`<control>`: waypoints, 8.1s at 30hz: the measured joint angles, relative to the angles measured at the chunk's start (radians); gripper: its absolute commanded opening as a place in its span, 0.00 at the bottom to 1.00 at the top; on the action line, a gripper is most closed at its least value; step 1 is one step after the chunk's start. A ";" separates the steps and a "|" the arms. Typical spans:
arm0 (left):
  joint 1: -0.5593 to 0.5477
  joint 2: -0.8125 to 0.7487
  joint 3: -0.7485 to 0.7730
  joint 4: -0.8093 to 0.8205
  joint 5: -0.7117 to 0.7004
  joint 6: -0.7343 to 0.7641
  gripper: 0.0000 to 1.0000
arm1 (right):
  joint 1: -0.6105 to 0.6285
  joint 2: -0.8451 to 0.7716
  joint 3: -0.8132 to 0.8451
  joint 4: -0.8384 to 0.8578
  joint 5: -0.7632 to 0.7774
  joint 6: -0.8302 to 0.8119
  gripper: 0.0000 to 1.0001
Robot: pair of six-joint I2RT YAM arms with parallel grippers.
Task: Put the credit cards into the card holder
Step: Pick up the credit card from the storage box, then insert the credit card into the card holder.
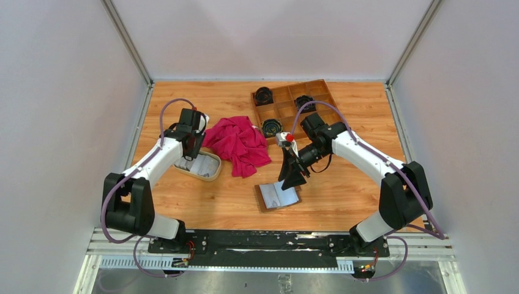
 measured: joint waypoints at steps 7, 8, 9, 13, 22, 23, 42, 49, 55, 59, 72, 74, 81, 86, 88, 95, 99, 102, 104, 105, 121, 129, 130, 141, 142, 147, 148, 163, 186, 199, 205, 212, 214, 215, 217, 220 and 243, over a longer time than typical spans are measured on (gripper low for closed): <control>0.000 0.024 0.002 -0.002 0.026 -0.007 0.11 | 0.000 0.000 0.000 0.000 0.000 -0.001 0.47; 0.000 0.026 0.003 -0.002 0.027 -0.008 0.06 | 0.000 0.000 0.000 0.000 0.000 -0.001 0.47; 0.000 0.029 0.005 -0.003 0.027 -0.008 0.02 | 0.000 0.000 0.000 0.000 0.000 -0.001 0.47; 0.000 0.033 0.016 -0.010 0.042 -0.012 0.00 | 0.000 0.000 0.000 0.000 0.000 -0.003 0.47; 0.000 0.037 0.023 -0.021 0.058 -0.016 0.00 | 0.000 0.000 0.000 0.000 0.000 -0.007 0.47; 0.000 0.036 0.023 -0.023 0.064 -0.016 0.00 | 0.000 0.000 0.000 0.000 0.000 -0.007 0.47; 0.000 -0.066 0.023 -0.056 0.139 -0.027 0.00 | 0.000 0.000 0.000 -0.001 0.000 -0.007 0.47; 0.000 -0.089 0.034 -0.090 0.192 -0.037 0.00 | 0.002 0.012 0.023 -0.007 0.000 -0.011 0.47; 0.000 -0.126 0.057 -0.110 0.241 -0.054 0.00 | 0.011 0.054 0.100 -0.008 0.002 -0.027 0.47; 0.000 -0.148 0.066 -0.116 0.269 -0.065 0.00 | 0.013 0.068 0.132 -0.006 0.003 -0.039 0.47; 0.000 -0.196 0.081 -0.130 0.427 -0.124 0.00 | 0.047 0.188 0.326 0.042 -0.051 -0.227 0.62; 0.000 -0.204 0.081 -0.130 0.449 -0.129 0.00 | 0.063 0.267 0.428 0.056 -0.061 -0.216 0.65; 0.000 -0.216 0.081 -0.130 0.484 -0.132 0.00 | 0.094 0.504 0.621 0.217 -0.066 -0.021 0.66; 0.000 -0.216 0.081 -0.130 0.495 -0.131 0.00 | 0.124 0.637 0.697 0.391 -0.053 0.184 0.66; 0.000 -0.218 0.081 -0.130 0.498 -0.128 0.00 | 0.135 0.687 0.750 0.449 -0.050 0.256 0.66; 0.000 -0.228 0.081 -0.130 0.507 -0.121 0.00 | 0.168 0.841 0.925 0.646 -0.054 0.464 0.66; 0.000 -0.229 0.081 -0.130 0.517 -0.121 0.00 | 0.179 0.895 0.964 0.744 -0.055 0.559 0.65; 0.000 -0.229 0.081 -0.130 0.521 -0.121 0.00 | 0.186 0.928 0.984 0.821 -0.060 0.626 0.63; 0.000 -0.228 0.081 -0.130 0.524 -0.121 0.00 | 0.189 0.941 0.985 0.874 -0.071 0.671 0.59; 0.000 -0.229 0.081 -0.130 0.525 -0.121 0.00 | 0.191 0.949 0.985 0.905 -0.079 0.700 0.58; 0.000 -0.228 0.081 -0.137 0.521 -0.113 0.00 | 0.222 0.995 0.957 1.378 -0.250 1.102 0.00; 0.002 -0.228 0.081 -0.138 0.518 -0.113 0.19 | 0.223 0.995 0.953 1.398 -0.263 1.116 0.00; 0.002 -0.228 0.081 -0.138 0.515 -0.113 0.30 | 0.223 0.995 0.951 1.401 -0.263 1.117 0.00; 0.002 -0.459 0.079 -0.145 0.484 -0.148 0.78 | 0.163 0.862 0.610 1.501 -0.224 1.199 0.00; 0.002 -0.486 0.077 -0.141 0.494 -0.151 0.82 | 0.152 0.827 0.560 1.501 -0.222 1.198 0.00; 0.002 -0.635 -0.002 -0.057 0.581 -0.229 1.00 | 0.087 0.553 0.330 1.419 -0.174 1.131 0.00; 0.002 -0.665 -0.032 -0.024 0.599 -0.260 1.00 | 0.074 0.484 0.315 1.336 -0.148 1.070 0.00; -0.332 -0.747 -0.444 0.560 0.769 -0.727 0.99 | -0.244 -0.321 -0.240 0.726 0.002 0.801 0.00; -0.664 -0.323 -0.439 0.880 0.682 -0.515 1.00 | -0.335 -0.285 -0.361 0.652 -0.220 0.739 0.00; -0.611 -0.211 -0.374 0.888 0.843 -0.491 0.90 | -0.264 -0.232 -0.326 0.521 -0.199 0.604 0.00; -0.611 -0.112 -0.318 0.893 0.994 -0.472 0.75 | -0.225 -0.212 -0.301 0.455 -0.174 0.536 0.00; -0.613 -0.035 -0.272 0.896 1.094 -0.475 0.55 | -0.212 -0.190 -0.279 0.397 -0.155 0.479 0.00; -0.618 -0.010 -0.260 0.896 1.105 -0.481 0.41 | -0.207 -0.187 -0.278 0.388 -0.153 0.468 0.00; -0.621 0.006 -0.253 0.896 1.111 -0.485 0.35 | -0.204 -0.185 -0.277 0.380 -0.151 0.462 0.00; -0.631 0.040 -0.235 0.896 1.123 -0.492 0.12 | -0.200 -0.182 -0.276 0.370 -0.148 0.454 0.00; -0.633 0.077 -0.217 0.896 1.143 -0.511 0.00 | -0.199 -0.179 -0.275 0.360 -0.139 0.444 0.15; -0.658 -0.169 -0.578 1.420 0.796 -1.028 0.00 | -0.237 -0.200 -0.219 0.362 -0.144 0.536 0.66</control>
